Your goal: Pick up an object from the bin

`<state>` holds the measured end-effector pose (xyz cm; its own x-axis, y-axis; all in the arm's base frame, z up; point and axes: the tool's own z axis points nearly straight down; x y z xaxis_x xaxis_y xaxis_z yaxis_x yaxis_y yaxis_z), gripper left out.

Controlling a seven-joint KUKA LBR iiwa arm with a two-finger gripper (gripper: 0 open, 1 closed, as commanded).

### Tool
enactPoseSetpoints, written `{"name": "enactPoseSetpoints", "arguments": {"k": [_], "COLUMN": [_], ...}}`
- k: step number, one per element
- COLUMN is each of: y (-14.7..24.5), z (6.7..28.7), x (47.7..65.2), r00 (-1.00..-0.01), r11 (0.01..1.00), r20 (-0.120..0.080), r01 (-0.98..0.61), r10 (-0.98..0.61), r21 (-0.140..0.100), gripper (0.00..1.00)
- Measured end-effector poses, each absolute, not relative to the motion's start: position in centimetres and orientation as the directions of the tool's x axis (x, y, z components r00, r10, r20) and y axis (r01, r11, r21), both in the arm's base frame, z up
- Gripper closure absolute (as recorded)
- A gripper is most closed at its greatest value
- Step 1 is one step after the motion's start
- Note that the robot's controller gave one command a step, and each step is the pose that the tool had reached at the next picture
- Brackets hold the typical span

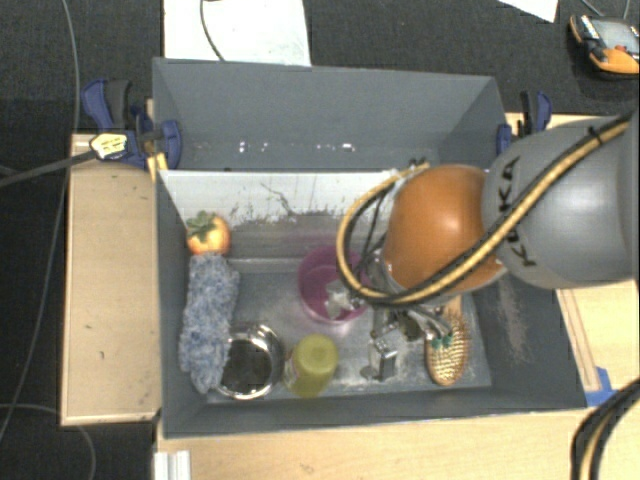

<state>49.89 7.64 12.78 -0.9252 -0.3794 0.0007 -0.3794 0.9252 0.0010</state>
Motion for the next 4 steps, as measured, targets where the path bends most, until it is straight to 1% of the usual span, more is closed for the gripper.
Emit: {"name": "enactPoseSetpoints", "arguments": {"k": [1, 2, 3, 4], "y": [9.3, 15.2, 15.2, 15.1], "z": [7.0, 7.0, 7.0, 9.3], "x": [55.4, 55.5, 55.5, 55.2], "r00": [-0.920, -0.995, -0.995, -0.995], "r11": [0.920, 0.995, 0.995, 0.995], "r20": [-0.011, -0.010, -0.010, -0.001], "r01": [-0.391, -0.096, -0.095, -0.096], "r10": [-0.391, -0.096, -0.095, -0.096], "r21": [-0.005, 0.004, 0.003, 0.002], "gripper": [0.00, 1.00, 1.00, 1.00]}}
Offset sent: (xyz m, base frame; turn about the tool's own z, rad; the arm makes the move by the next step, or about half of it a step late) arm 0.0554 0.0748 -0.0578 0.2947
